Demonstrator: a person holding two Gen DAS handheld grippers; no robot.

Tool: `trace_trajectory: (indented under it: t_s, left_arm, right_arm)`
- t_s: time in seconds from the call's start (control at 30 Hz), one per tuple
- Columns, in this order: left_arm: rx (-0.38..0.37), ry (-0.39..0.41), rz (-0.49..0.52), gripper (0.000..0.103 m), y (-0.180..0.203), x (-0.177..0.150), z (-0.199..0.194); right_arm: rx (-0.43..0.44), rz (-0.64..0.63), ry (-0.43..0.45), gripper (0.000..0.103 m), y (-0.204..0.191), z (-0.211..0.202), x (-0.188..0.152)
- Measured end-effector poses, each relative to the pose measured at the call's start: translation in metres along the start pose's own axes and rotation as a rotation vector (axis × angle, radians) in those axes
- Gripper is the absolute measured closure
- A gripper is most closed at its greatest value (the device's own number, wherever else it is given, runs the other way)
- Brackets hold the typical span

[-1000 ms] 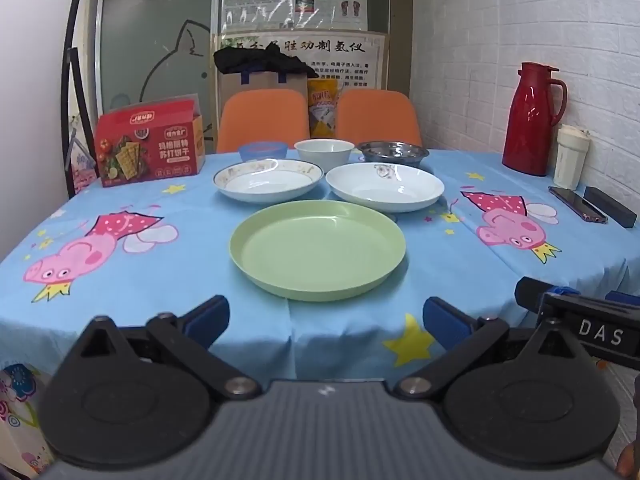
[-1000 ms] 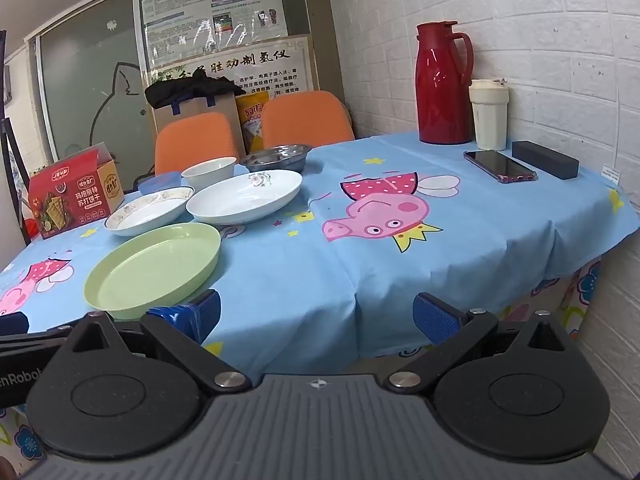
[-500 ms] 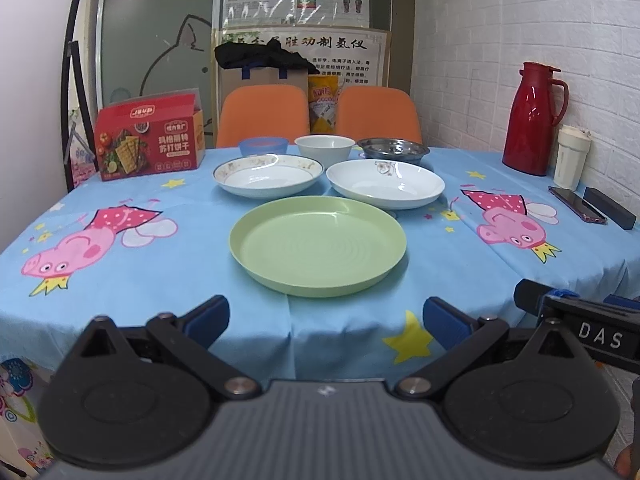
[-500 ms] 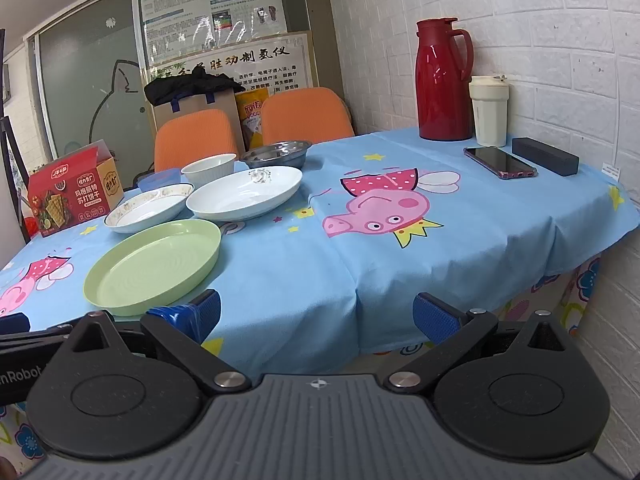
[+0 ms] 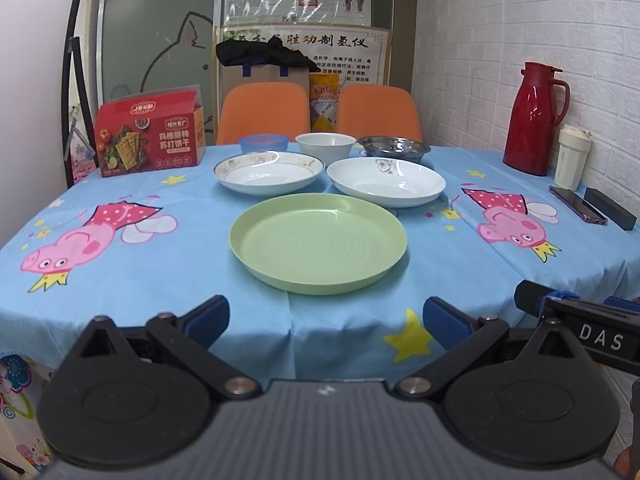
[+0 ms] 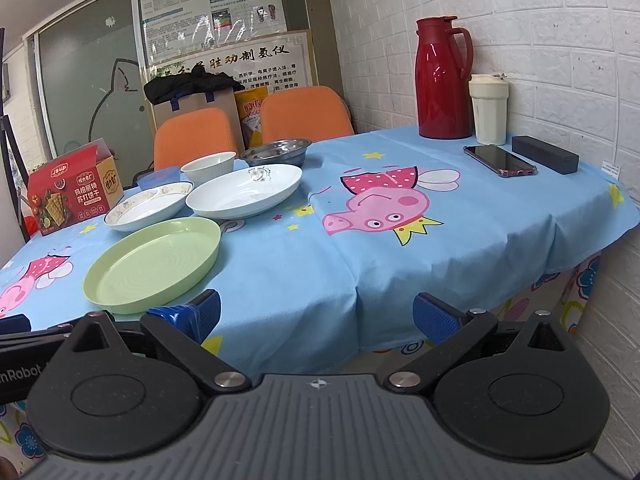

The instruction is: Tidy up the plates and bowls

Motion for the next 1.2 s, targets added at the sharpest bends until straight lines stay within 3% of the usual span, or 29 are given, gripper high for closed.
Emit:
trace_trajectory:
  t_s: [1.2]
  left_arm:
    - [0.004,-0.008,-0.018,0.0,-0.0055,-0.0019,0.0021]
  right_arm:
    - [-0.003,-0.004,-0.007,0.013,-0.0013,0.0008,-0.0019]
Point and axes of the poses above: each gripper's, at about its wrist camera, not at the fingertips, and z roughly the way its jaws point, y to its right, x to its top, the point moved 4 cm from there along z, roughly the way its jaws point, and after that the axes turned 11 degrees about -x, right-handed, at the moved point
